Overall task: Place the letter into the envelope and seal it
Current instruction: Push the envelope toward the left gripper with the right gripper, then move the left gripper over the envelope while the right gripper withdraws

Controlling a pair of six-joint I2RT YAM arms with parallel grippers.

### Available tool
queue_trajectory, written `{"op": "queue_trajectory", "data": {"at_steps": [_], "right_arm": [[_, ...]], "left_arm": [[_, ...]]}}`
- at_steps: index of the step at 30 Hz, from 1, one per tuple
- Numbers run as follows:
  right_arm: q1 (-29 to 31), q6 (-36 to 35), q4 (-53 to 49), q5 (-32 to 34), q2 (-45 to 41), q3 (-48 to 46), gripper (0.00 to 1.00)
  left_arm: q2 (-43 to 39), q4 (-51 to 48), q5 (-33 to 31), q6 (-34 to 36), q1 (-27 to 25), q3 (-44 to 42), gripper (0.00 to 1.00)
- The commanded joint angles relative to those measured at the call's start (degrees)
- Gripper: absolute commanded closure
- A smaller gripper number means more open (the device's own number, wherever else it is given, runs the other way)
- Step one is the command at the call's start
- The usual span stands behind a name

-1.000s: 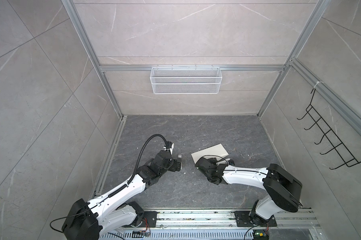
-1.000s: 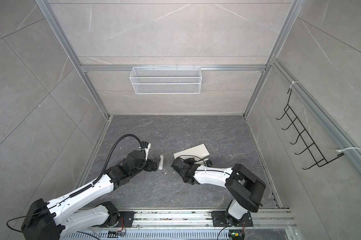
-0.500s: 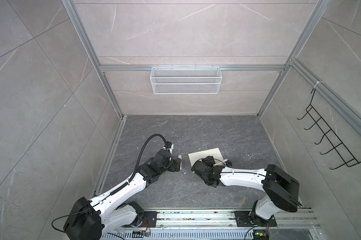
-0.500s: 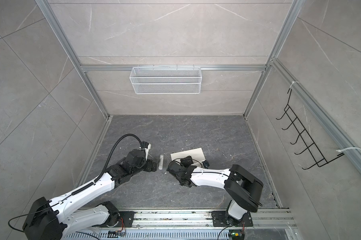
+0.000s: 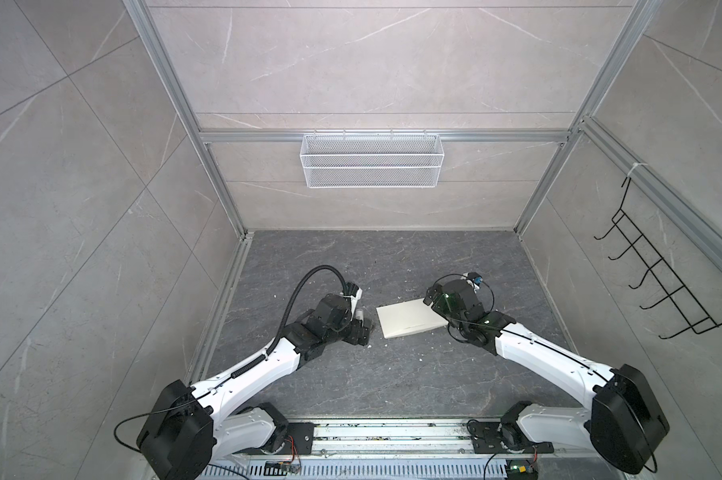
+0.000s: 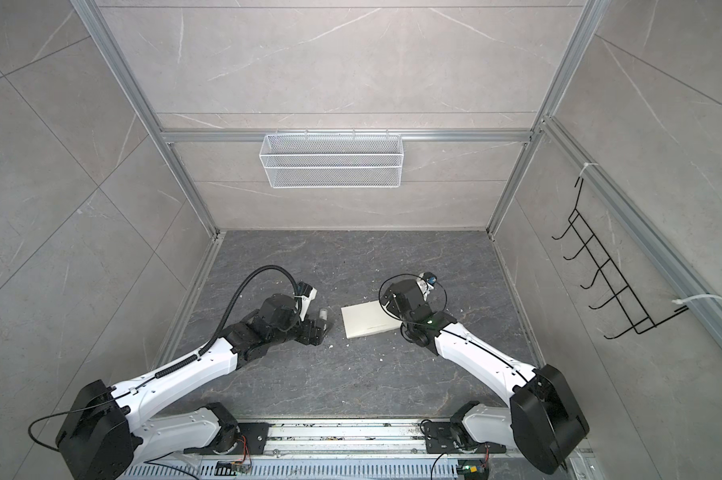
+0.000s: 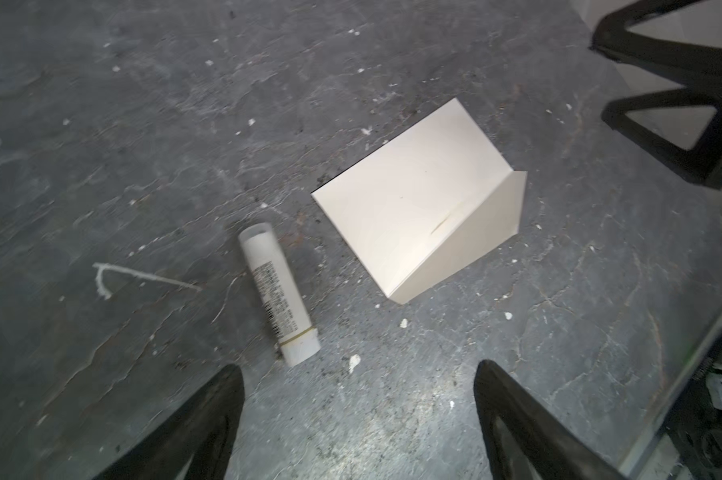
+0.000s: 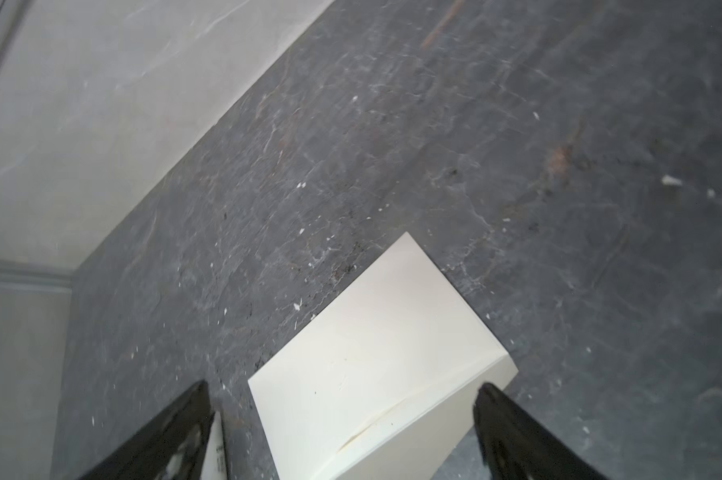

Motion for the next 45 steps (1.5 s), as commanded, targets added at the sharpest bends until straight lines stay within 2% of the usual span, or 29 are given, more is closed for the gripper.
{"op": "queue_trajectory", "data": {"at_steps": [1,6,17,19,24,31,39,43,45], "right_arm": [[-5.0,-18.7,-5.6,-12.2,-1.6,3.6,0.01],[-14.8,-22.0,-4.8,-20.5,-4.7,0.6,0.01],[-28.3,-24.2,-5.8,-28.5,-11.4,-5.9,0.01],[-29.4,-24.1,-5.7,-29.4,-12.3,-6.6,0.01],[-30.8,-24.0,-5.2,-31.8,-13.0,-7.6,0.01],[-32.0,-24.4,-4.9,-33.4,-13.3,-8.3,0.01],[-32.6,-24.7,-4.6,-34.8,-13.3,-8.9,0.01],[-32.9,-25.1,-5.0,-35.0,-13.5,-9.0,0.01],[-33.1,-25.1,-5.0,-35.1,-13.6,-9.1,0.01]], "left_arm": [[3.9,4.8,5.0,7.5,-3.9,5.8,0.13],[14.4,3.1,5.9,15.0,-9.7,14.6,0.22],[33.0,-3.2,2.4,27.5,-16.0,30.1,0.34],[35.4,-4.0,1.8,28.4,-16.4,31.7,0.36],[39.8,-5.1,-1.0,30.1,-17.0,34.8,0.48],[42.4,-5.0,-5.5,32.5,-17.4,35.9,0.59],[44.5,-4.3,-6.6,34.1,-17.3,36.6,0.68],[45.0,-4.4,-6.2,34.2,-17.4,36.5,0.79],[45.1,-4.4,-6.3,34.3,-17.4,36.5,0.82]]}}
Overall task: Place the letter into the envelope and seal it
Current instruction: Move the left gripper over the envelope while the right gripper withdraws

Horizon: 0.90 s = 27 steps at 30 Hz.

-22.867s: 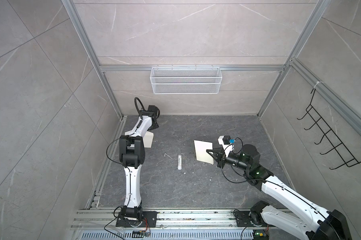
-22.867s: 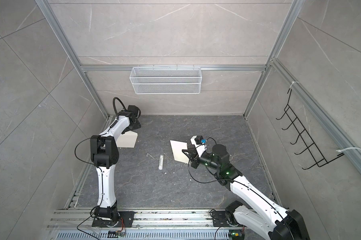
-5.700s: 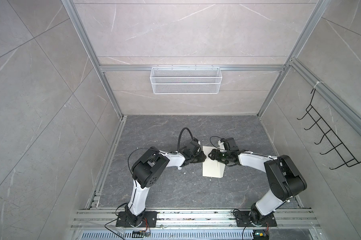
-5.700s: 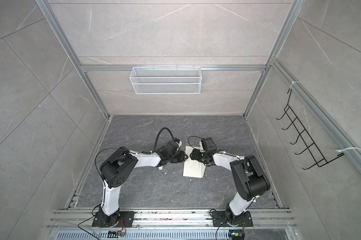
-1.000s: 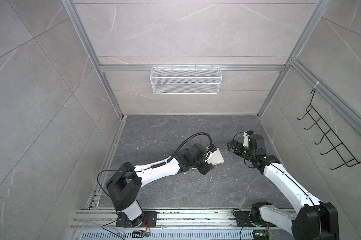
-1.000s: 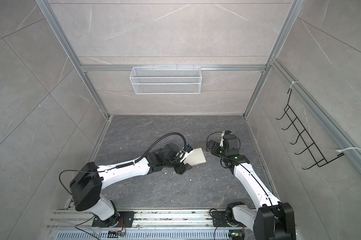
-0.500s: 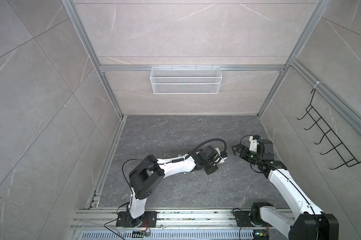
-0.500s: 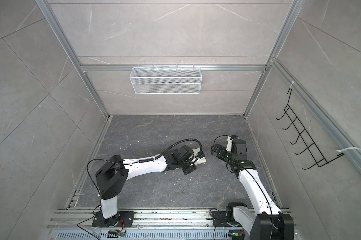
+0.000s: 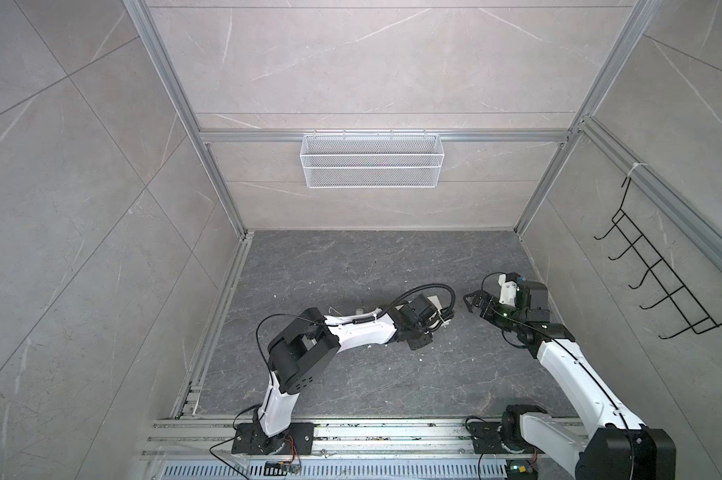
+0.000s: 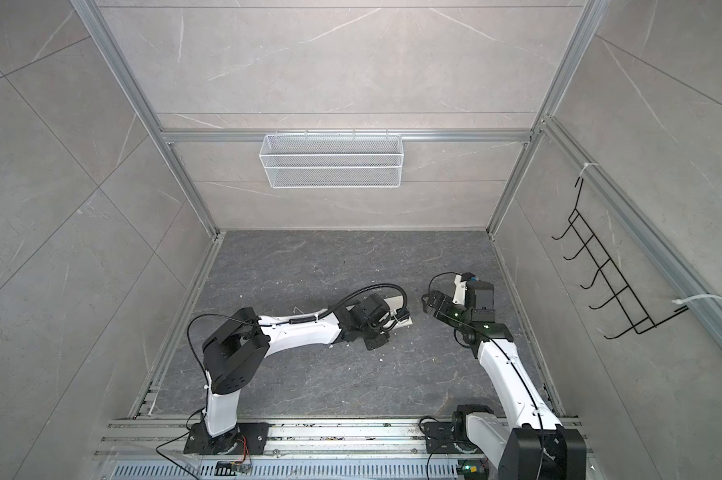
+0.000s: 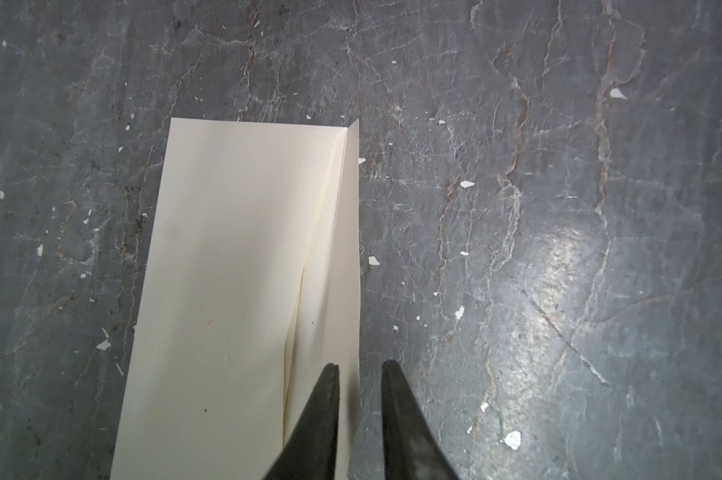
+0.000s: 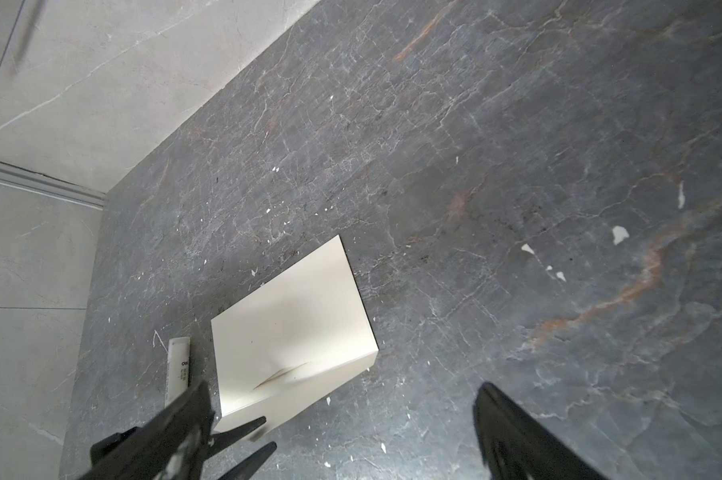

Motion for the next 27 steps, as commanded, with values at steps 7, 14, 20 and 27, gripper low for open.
{"op": "queue_trajectory", "data": {"at_steps": [7,14,20,27], "right_arm": [[-0.6,-1.4,0.1,-1.4,-1.1,-0.6,0.01],[-0.7,-1.6,0.1,-2.2,-1.1,-1.0,0.01],[-0.9,-1.7,0.3,-2.9,-1.0,-1.0,0.01],[-0.9,-1.6,0.1,-3.6,-1.2,-1.0,0.01]], "left_arm": [[-2.5,0.8,1.0,4.8,-0.3,-0.9,0.98],[-8.7,0.3,3.1,12.3,0.1,-6.2,1.0],[-12.1,-1.8,3.1,13.8,0.5,-8.5,1.0],[-14.8,0.2,3.8,14.6,0.7,-12.3,1.0]]}}
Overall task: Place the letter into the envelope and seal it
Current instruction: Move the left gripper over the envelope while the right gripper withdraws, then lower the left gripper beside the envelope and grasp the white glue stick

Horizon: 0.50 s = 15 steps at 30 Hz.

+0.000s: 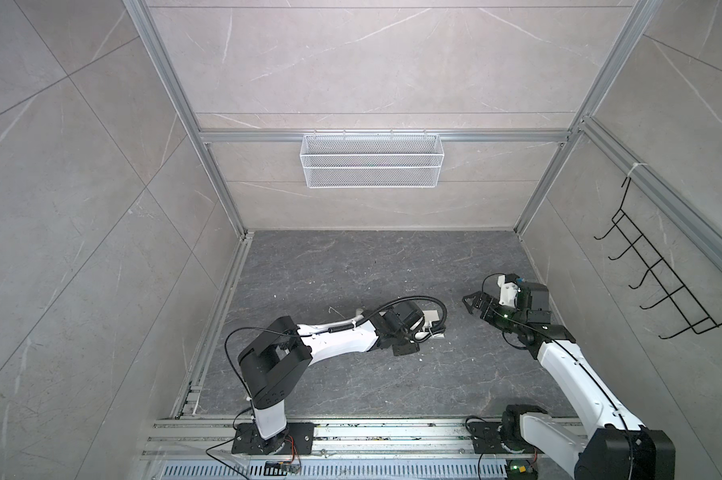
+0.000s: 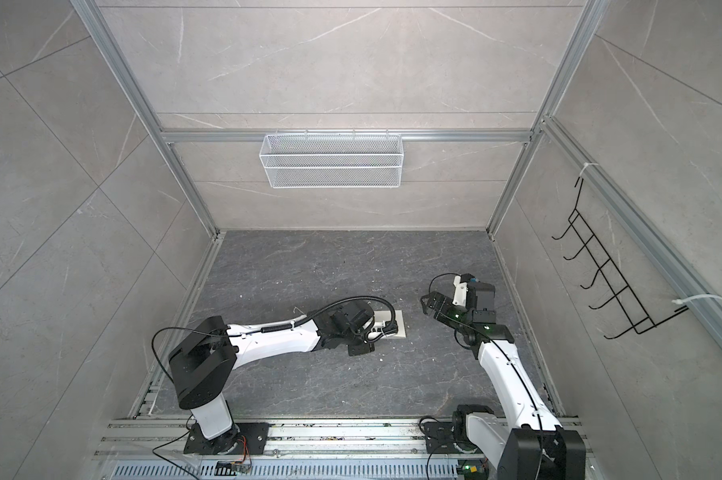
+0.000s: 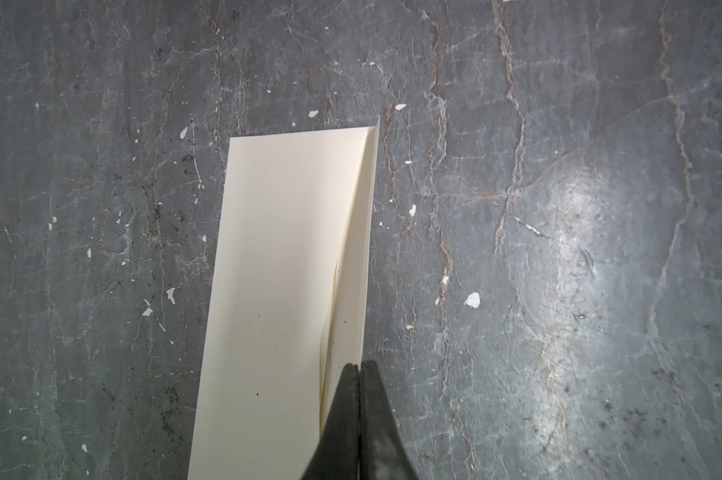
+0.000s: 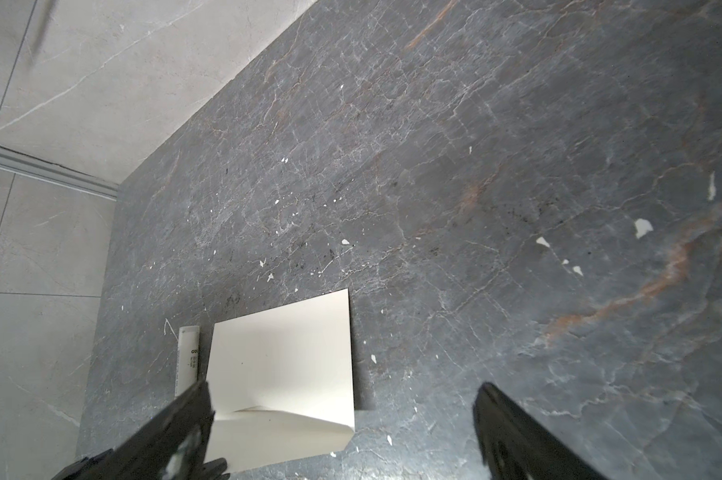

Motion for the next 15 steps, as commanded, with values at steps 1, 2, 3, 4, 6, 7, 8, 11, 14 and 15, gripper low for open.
{"op": "queue_trajectory", "data": {"at_steps": [1,2,3,4,6,7,8,11,14,15], "right_arm": [[-0.3,-1.2,0.1,-1.0,-0.9,-0.6,0.01],[-0.3,-1.2,0.0,-1.1,-1.0,-0.6,0.01],[-0.3,-1.3,-0.1,-1.2,-1.0,-0.6,0.01],[-0.4,-1.4,-0.2,-1.3,-1.0,-0.5,0.01],[-0.3,-1.5,-0.4,-1.4,-1.0,-0.5,0.01],[-0.3,-1.4,-0.4,-1.4,-0.9,-0.4,0.01],[-0.3,-1.4,-0.4,-1.6,-1.0,-0.4,0.01],[-0.4,-1.4,-0.4,-2.0,-0.9,-0.2,0.01],[-0.3,-1.9,-0.4,-2.7,-1.0,0.1,0.01],[-0.3,-2.1,-0.4,-3.1,-1.1,0.1,0.01]], "left_arm": [[-3.1,0.5,1.4,1.8,0.4,-1.3,1.0],[-3.4,0.7,1.6,2.0,0.5,-1.7,1.0],[-3.7,1.0,1.5,2.0,0.5,-2.3,1.0],[-3.9,1.2,1.3,1.9,0.4,-2.7,1.0],[-4.5,1.4,1.5,1.8,0.4,-3.4,0.98],[-4.6,1.4,1.6,1.7,0.4,-3.6,0.96],[-4.8,1.4,1.7,1.6,0.4,-3.9,0.92],[-5.6,1.7,1.6,0.9,0.4,-4.6,0.77],[-7.9,3.5,0.3,-1.4,0.6,-5.5,0.55],[-9.3,4.5,-1.2,-3.3,0.7,-6.0,0.48]]}}
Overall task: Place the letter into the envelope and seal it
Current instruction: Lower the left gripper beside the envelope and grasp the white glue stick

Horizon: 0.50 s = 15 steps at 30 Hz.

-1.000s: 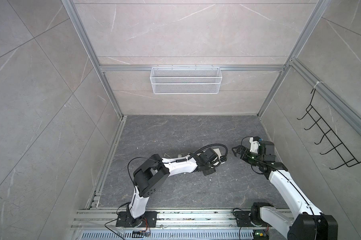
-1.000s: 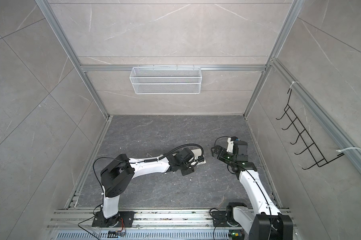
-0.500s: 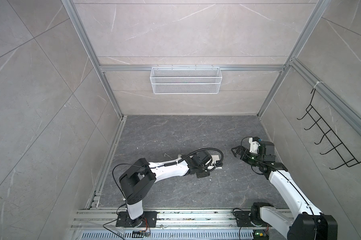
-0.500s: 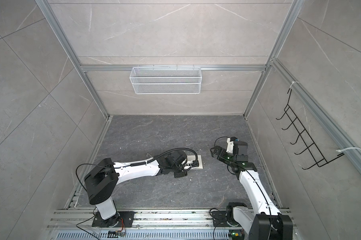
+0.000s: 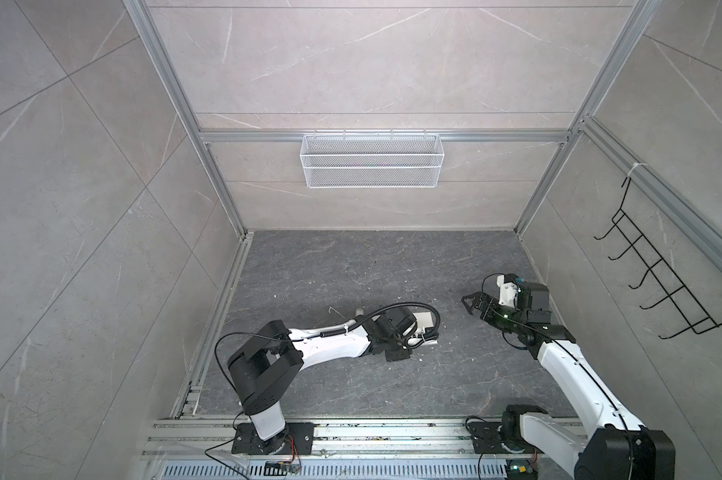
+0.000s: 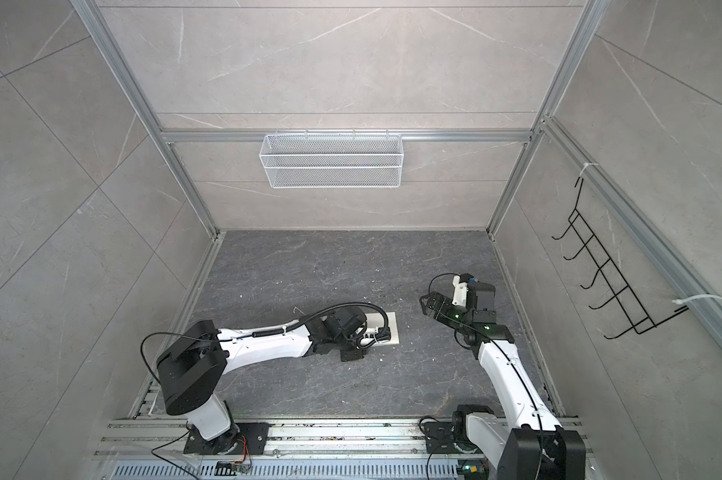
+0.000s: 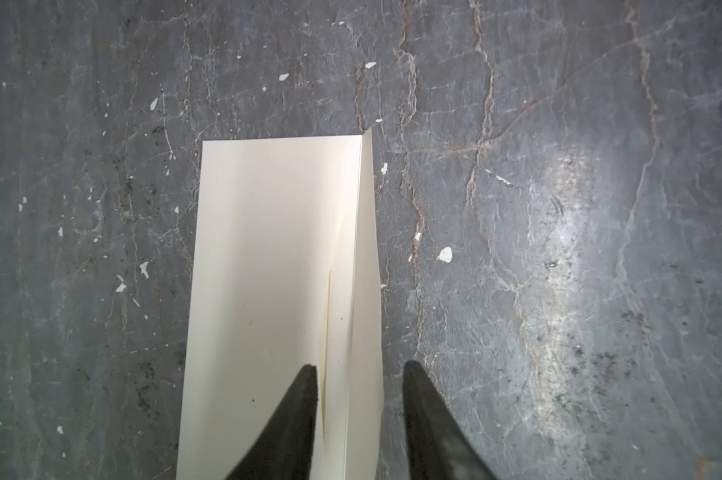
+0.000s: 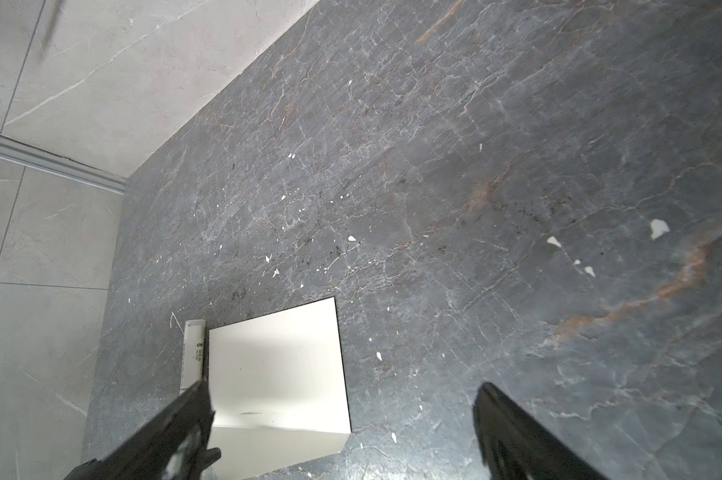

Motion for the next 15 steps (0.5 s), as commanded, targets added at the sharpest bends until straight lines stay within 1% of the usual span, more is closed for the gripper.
{"op": "queue_trajectory", "data": {"at_steps": [1,3,5,7,9,12,15], "right_arm": [[-0.2,-1.7,-0.4,-1.9,-1.1,0.1,0.01],[-0.2,-2.3,-0.5,-2.8,-1.3,0.3,0.01],[-0.2,-3.1,-0.9,-4.1,-1.2,0.6,0.01],[-0.2,-3.7,-1.1,-5.2,-1.1,0.9,0.01],[-0.2,-4.1,-1.2,-5.9,-1.0,1.3,0.01],[-0.2,-3.9,-0.8,-7.0,-1.1,1.5,0.01],[-0.2,-3.5,-0.2,-8.2,-1.4,1.6,0.01]], "left_arm": [[-6.5,3.7,-2.6,-5.3,0.7,-0.8,0.45],[-10.6,3.3,-4.3,-12.7,2.3,-0.8,0.39],[-14.6,2.2,-4.5,-19.7,4.5,-1.6,0.34],[-18.5,1.5,-5.6,-25.6,6.5,-3.5,0.33],[-21.4,-0.9,-6.5,-29.6,8.3,-4.7,0.31],[-23.5,-4.5,-7.9,-33.4,9.8,-5.8,0.26],[-24.0,-5.7,-6.2,-38.6,13.5,-7.5,0.26]]}}
